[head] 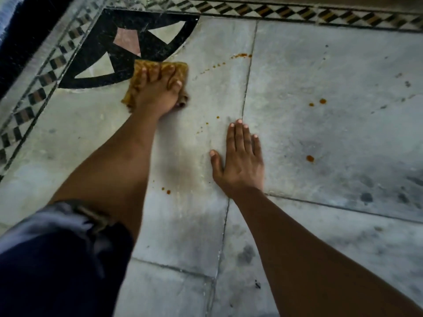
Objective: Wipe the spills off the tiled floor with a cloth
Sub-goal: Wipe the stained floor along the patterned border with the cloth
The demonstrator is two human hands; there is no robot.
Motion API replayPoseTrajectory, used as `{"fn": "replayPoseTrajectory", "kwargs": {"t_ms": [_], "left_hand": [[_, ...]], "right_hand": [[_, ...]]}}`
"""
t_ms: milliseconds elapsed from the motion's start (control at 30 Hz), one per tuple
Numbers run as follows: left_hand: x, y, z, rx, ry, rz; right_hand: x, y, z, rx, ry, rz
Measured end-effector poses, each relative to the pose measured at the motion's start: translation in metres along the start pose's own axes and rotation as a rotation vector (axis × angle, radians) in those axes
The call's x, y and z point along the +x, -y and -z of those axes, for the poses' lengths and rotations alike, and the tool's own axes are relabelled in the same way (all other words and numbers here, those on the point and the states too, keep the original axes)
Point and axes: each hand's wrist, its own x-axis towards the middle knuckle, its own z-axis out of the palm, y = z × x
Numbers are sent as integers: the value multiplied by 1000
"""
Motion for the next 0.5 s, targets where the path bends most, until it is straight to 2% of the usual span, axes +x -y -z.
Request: {"fn": "replayPoseTrajectory", "kwargs": {"t_ms": [100, 233, 400, 500], "left_hand": [[-21, -29, -12, 26, 43, -131], [-58, 2, -25, 72, -20, -178], [-6, 2, -2, -37, 57, 19], [20, -29, 4, -52, 83, 32]], "right_hand": [[-1, 3, 1, 21, -5, 6], [10, -17, 8, 73, -22, -43], [22, -37, 10, -21, -2, -34], [22, -36, 9, -11, -7, -36]]}}
